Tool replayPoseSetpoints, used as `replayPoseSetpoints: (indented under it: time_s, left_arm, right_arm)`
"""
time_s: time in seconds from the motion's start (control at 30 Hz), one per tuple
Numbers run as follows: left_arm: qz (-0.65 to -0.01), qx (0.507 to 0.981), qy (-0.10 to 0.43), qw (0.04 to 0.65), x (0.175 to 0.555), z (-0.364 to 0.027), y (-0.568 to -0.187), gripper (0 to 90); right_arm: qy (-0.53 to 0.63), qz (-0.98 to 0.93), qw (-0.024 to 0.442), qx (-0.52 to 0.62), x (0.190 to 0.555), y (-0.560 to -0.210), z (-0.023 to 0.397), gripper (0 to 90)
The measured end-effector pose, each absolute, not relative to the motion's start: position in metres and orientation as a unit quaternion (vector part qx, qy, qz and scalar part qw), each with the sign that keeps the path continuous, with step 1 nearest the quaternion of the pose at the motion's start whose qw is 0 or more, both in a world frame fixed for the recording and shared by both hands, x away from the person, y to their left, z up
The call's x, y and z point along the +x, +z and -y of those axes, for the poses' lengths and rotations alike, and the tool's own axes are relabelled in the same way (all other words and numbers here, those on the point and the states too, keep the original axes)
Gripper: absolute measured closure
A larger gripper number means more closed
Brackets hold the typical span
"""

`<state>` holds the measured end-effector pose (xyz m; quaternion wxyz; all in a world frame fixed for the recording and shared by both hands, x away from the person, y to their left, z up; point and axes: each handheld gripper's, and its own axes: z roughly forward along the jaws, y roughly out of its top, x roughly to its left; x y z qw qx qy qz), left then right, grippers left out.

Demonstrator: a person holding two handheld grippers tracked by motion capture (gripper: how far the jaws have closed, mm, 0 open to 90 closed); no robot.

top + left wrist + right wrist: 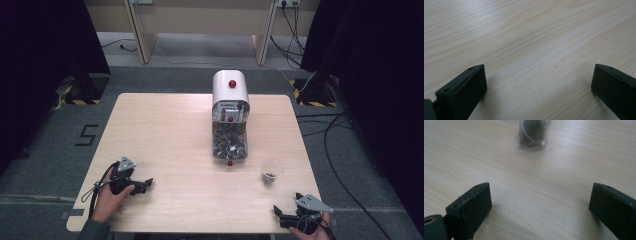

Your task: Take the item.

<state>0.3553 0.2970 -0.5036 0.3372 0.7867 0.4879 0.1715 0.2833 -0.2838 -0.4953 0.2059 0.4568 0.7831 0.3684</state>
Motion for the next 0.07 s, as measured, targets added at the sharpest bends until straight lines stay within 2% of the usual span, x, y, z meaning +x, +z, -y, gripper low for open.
replayPoseSetpoints:
  time_s: [0.07]
  left_arm:
    - [-0.488,0.787,0.172,0.337,0.3554,-0.2970,-0.5036,0.0]
  right_arm:
    - [0.369,-0.783,0.205,0.457,0.2836,-0.4955,0.2836,4.4]
